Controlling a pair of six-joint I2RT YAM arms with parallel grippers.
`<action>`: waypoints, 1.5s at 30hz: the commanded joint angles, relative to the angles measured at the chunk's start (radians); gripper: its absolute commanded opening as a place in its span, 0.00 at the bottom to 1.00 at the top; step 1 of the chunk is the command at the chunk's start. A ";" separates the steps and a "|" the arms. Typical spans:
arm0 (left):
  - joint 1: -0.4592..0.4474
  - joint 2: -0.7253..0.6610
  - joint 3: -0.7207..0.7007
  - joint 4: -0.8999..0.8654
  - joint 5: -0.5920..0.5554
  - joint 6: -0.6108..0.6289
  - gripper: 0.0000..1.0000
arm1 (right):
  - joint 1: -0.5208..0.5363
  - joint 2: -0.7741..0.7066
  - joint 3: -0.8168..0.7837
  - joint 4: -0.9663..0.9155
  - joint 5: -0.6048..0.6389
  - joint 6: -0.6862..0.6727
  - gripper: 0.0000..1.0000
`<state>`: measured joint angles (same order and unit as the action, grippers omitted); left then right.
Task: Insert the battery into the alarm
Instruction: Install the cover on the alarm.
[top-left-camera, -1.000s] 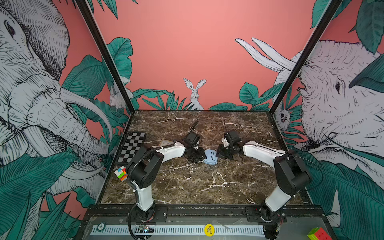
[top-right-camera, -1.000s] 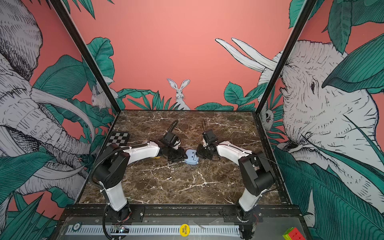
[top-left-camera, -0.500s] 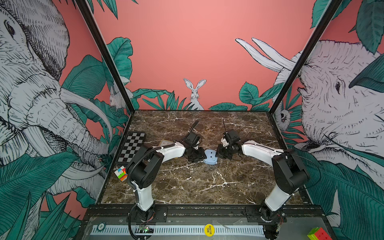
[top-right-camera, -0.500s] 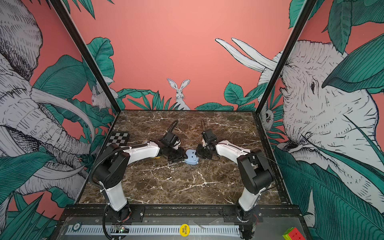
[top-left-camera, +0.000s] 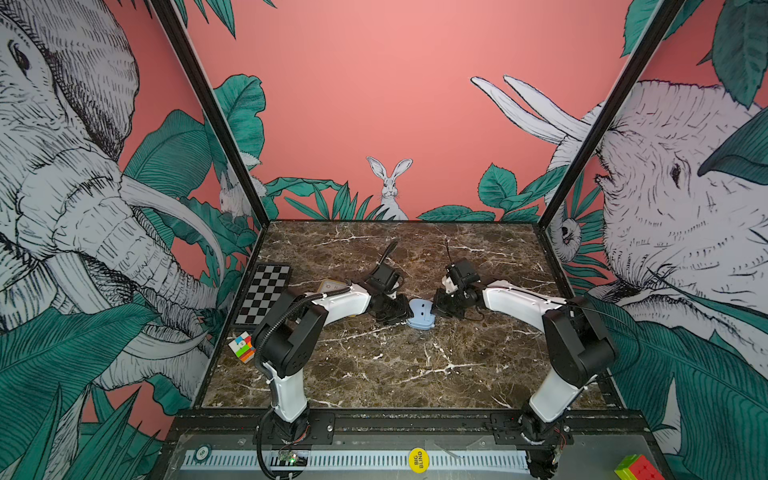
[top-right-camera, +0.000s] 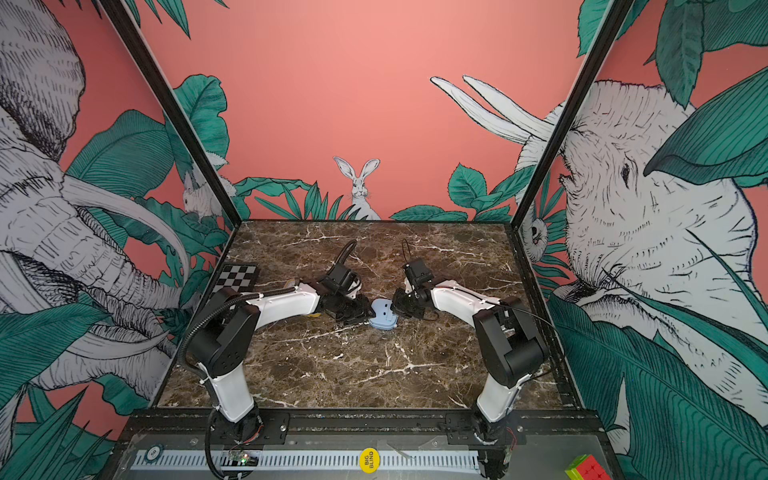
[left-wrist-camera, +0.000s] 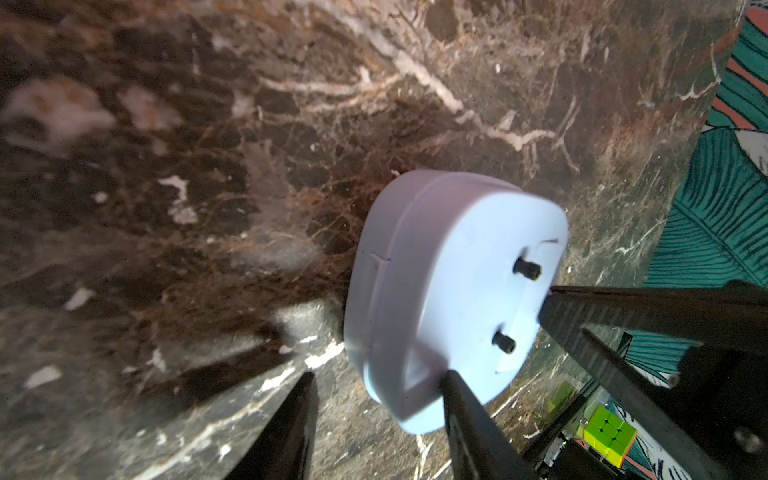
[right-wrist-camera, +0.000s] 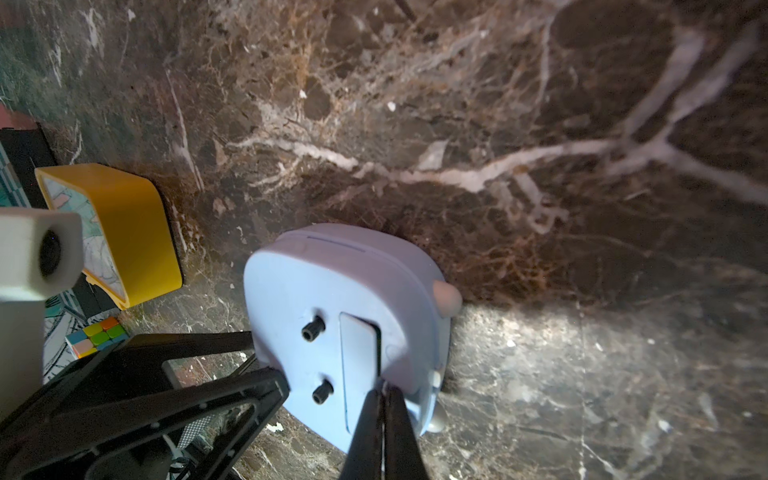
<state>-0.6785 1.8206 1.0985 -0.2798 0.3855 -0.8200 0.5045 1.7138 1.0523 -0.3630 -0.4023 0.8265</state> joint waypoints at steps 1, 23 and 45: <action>-0.007 -0.005 -0.021 -0.031 -0.012 -0.007 0.50 | 0.008 0.019 0.016 0.008 0.016 -0.006 0.00; -0.007 -0.009 -0.017 -0.041 -0.020 -0.006 0.50 | 0.013 -0.008 0.023 -0.051 0.081 -0.062 0.33; -0.008 -0.014 -0.022 -0.047 -0.028 -0.010 0.50 | 0.000 0.003 -0.018 -0.022 0.097 -0.099 0.45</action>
<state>-0.6792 1.8206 1.0985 -0.2806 0.3840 -0.8200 0.5117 1.7123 1.0565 -0.3950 -0.3271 0.7349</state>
